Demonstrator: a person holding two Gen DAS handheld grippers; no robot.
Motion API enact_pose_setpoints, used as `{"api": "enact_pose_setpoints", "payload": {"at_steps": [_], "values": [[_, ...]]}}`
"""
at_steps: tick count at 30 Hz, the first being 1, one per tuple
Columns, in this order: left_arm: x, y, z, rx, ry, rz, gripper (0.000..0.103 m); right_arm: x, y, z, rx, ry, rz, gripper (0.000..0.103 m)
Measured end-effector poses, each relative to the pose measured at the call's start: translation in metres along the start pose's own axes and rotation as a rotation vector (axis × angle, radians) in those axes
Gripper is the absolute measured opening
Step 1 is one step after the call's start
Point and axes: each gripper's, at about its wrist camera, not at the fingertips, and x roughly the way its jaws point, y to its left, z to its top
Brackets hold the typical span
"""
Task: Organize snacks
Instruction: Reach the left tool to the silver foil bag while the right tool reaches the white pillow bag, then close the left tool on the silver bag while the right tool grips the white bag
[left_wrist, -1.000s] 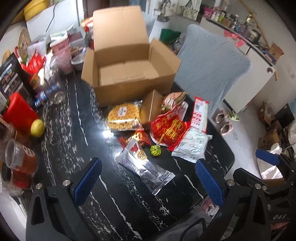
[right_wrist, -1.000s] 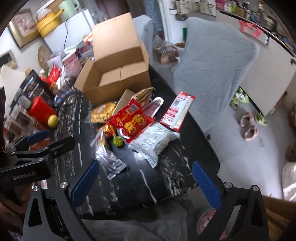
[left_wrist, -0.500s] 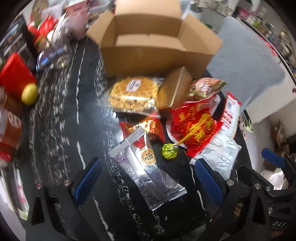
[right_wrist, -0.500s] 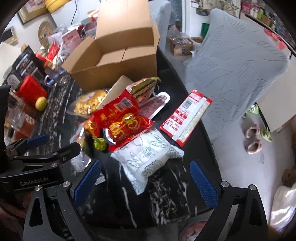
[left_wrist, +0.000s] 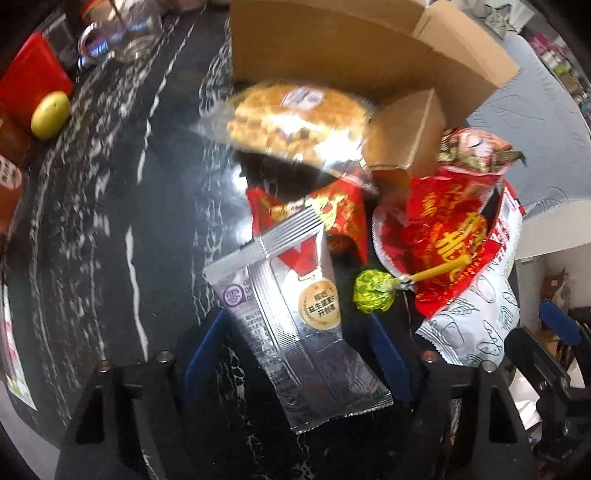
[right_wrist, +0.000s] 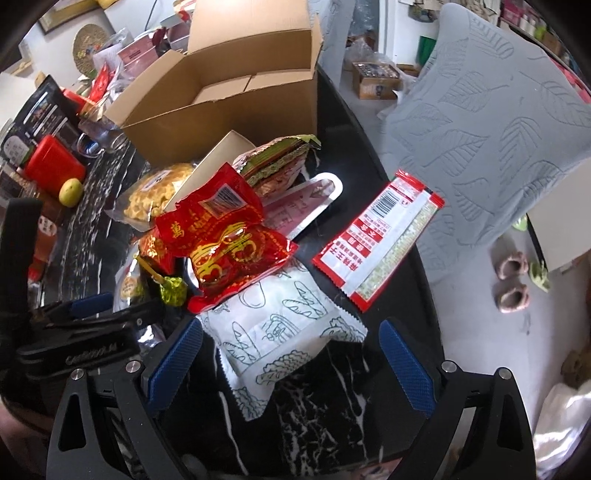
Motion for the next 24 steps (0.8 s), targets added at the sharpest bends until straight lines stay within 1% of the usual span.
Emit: {"api": "enact_pose_setpoints", "payload": {"at_steps": [1,2,4,6,8,9,10,12,17,21,24], "values": [[0.002,-0.001,0.0,0.0,-0.002,0.008,0.074,0.001,0.0,0.001,-0.005,0.004,0.0,0.098],[0.002,-0.003,0.001,0.013,-0.013,0.014,0.069,0.003,0.0,0.001,-0.008,0.01,0.0,0.098],[0.004,-0.006,0.001,0.031,-0.019,0.025,0.058,0.007,-0.001,0.002,-0.009,0.019,0.002,0.098],[0.004,-0.01,0.0,0.044,-0.036,0.029,0.041,0.014,0.0,0.003,-0.026,0.033,0.008,0.098],[0.005,-0.012,0.0,0.055,-0.038,0.016,0.038,0.02,0.001,0.004,-0.05,0.046,0.002,0.099],[0.004,-0.011,0.001,0.056,-0.037,0.009,0.035,0.024,0.001,0.005,-0.066,0.049,0.001,0.099],[0.005,-0.011,0.001,0.054,-0.037,0.003,0.034,0.027,0.0,0.005,-0.074,0.049,0.005,0.099],[0.005,-0.01,0.0,0.056,-0.034,-0.001,0.033,0.032,-0.001,0.008,-0.089,0.056,0.022,0.103],[-0.006,0.0,-0.002,0.067,-0.044,-0.002,0.033,0.039,-0.003,0.014,-0.105,0.071,0.069,0.103],[-0.02,-0.001,-0.006,0.075,-0.047,-0.002,0.033,0.044,0.007,0.014,-0.161,0.087,0.082,0.103],[-0.025,0.006,-0.01,0.078,-0.046,0.002,0.033,0.049,0.016,0.009,-0.21,0.1,0.07,0.103]]}}
